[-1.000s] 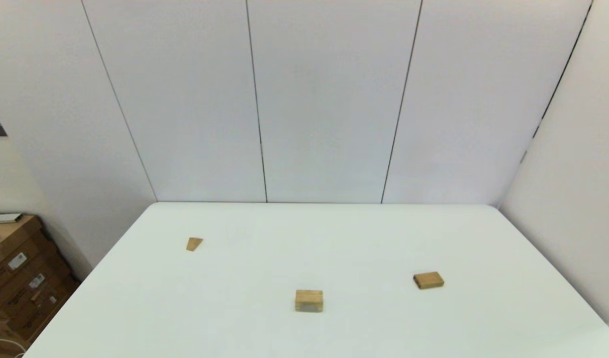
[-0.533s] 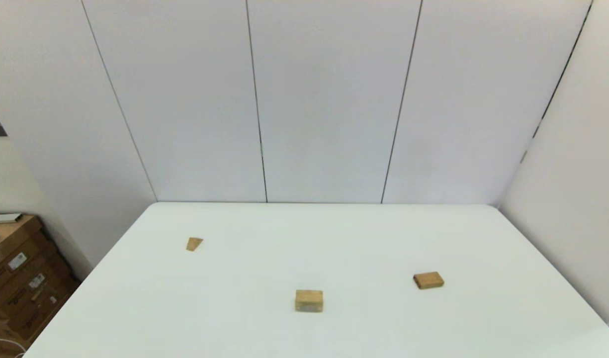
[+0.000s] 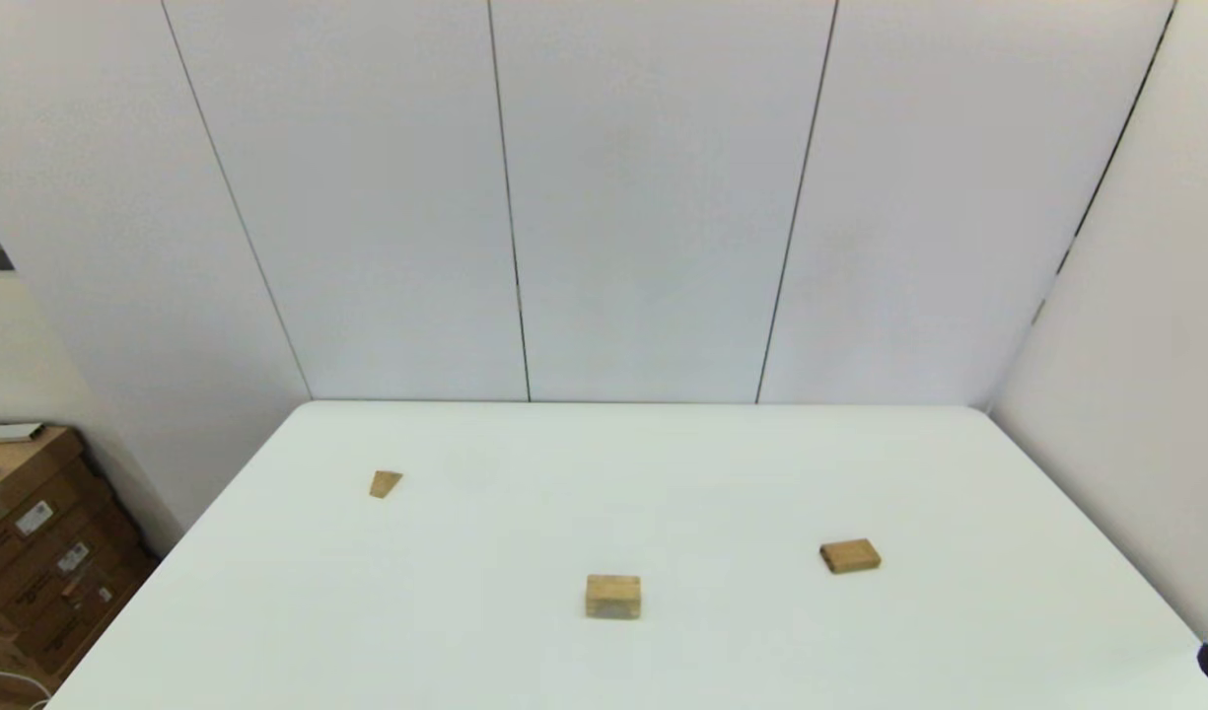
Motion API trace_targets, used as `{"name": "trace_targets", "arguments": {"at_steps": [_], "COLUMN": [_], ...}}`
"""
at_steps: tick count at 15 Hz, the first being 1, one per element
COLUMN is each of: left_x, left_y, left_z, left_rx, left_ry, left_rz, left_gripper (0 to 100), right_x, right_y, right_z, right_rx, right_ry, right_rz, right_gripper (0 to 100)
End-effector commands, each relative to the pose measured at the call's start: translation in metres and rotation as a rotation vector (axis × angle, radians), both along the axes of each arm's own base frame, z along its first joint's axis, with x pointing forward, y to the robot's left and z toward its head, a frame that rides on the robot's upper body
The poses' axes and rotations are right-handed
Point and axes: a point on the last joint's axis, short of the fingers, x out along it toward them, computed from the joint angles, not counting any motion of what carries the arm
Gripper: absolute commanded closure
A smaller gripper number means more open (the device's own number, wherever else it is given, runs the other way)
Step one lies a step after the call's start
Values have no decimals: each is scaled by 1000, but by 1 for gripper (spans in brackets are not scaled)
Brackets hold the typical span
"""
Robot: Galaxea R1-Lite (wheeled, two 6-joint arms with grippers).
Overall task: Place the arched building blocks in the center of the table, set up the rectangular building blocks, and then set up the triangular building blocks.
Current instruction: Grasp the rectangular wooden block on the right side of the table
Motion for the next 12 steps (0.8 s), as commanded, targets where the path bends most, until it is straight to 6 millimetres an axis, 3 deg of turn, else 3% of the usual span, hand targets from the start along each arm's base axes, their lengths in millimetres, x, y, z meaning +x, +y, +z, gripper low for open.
{"name": "trace_targets", "arguments": {"at_steps": [1,6,12], "left_x": [0,0,0], "left_y": [0,0,0], "left_z": [0,0,0], "left_rx": [0,0,-3], "left_ry": [1,1,0], "left_rz": [0,0,1], "left_gripper": [0,0,0], "right_x": [40,63,115], "right_y": [1,6,15], "right_z": [10,3,-9], "right_rx": [73,114,46], "right_ry": [171,300,494], "right_rz": [11,36,86], "right_gripper": [0,0,0]}}
